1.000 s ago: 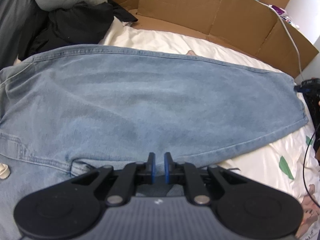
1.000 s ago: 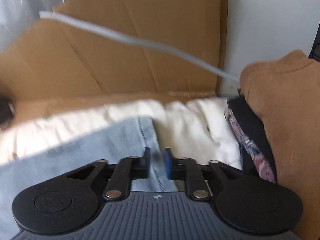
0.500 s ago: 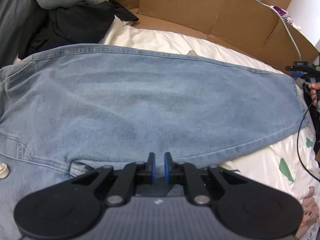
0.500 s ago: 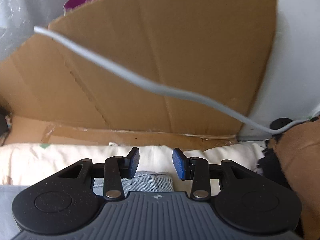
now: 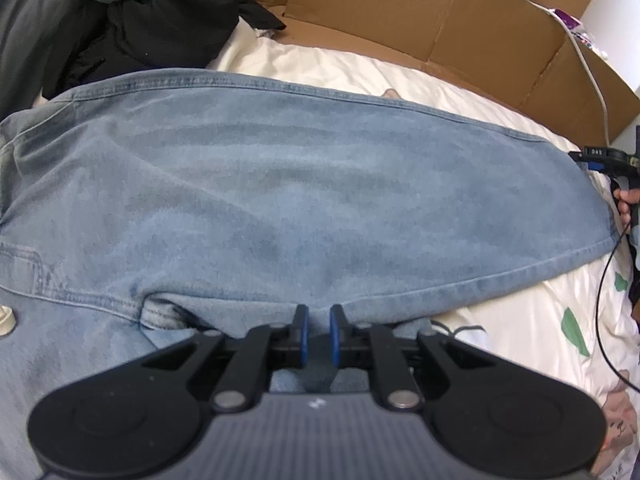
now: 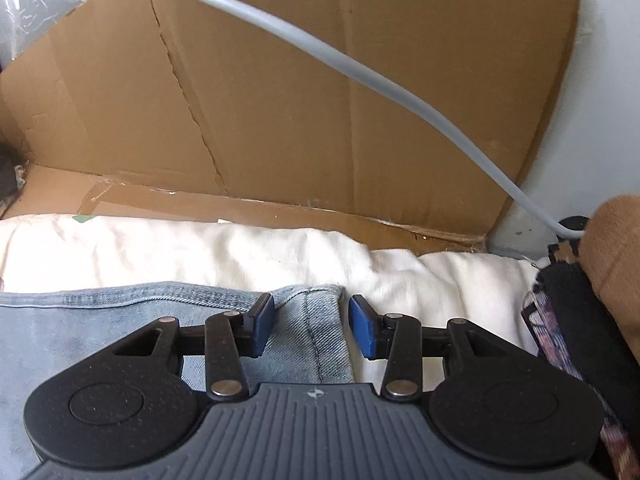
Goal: Fold clothes
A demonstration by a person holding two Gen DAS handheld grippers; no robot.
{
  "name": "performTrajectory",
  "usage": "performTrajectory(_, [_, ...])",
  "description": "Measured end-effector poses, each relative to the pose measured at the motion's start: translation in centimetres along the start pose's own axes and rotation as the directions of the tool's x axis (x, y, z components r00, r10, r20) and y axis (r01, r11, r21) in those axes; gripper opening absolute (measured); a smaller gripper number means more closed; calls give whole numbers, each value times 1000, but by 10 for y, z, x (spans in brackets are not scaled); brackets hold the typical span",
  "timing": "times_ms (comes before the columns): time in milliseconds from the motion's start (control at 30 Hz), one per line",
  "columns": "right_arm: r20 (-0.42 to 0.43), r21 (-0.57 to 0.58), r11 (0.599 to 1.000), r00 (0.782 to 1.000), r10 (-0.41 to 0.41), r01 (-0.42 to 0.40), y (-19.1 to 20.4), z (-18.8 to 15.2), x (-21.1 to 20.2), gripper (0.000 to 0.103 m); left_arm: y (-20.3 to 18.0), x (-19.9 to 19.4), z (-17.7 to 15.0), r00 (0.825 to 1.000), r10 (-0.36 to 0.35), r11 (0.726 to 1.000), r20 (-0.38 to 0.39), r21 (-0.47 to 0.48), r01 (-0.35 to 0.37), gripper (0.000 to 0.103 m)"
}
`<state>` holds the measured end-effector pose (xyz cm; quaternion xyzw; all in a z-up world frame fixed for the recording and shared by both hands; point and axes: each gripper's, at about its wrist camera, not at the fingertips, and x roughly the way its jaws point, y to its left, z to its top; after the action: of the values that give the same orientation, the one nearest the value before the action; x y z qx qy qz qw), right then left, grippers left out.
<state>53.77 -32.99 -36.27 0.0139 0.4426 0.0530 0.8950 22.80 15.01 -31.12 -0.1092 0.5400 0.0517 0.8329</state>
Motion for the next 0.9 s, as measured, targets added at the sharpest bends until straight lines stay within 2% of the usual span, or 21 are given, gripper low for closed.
performTrajectory(133, [-24, -86, 996, 1000, -2, 0, 14, 3, 0, 52, -1, 1, 0, 1000, -3, 1000, 1, 1, 3, 12])
performTrajectory(200, [-11, -128, 992, 1000, -16, 15, 19, 3, -2, 33, 0, -1, 1, 1000, -4, 1000, 6, 0, 4, 12])
performTrajectory(300, [43, -141, 989, 999, -30, 36, 20, 4, -14, 25, 2, -1, 4, 1000, -1, 1000, 13, -3, 1, 12])
performTrajectory(433, [142, -198, 976, 988, -60, 88, 27, 6, -32, 23, 3, -2, 8, 1000, 0, 1000, 18, 1, 0, 12])
performTrajectory(567, [199, -249, 955, 973, -113, 162, 36, 9, -36, 22, 4, -2, 11, 1000, -2, 1000, 24, 11, 2, 12])
performTrajectory(733, [195, -251, 947, 968, -155, 202, 39, 13, -26, 21, 12, 1, 26, 999, -13, 1000, 51, -22, 15, 12])
performTrajectory(900, [194, -260, 934, 961, -197, 244, 39, 18, -18, 21, 26, 7, 52, 995, 14, 999, 95, -43, -9, 13])
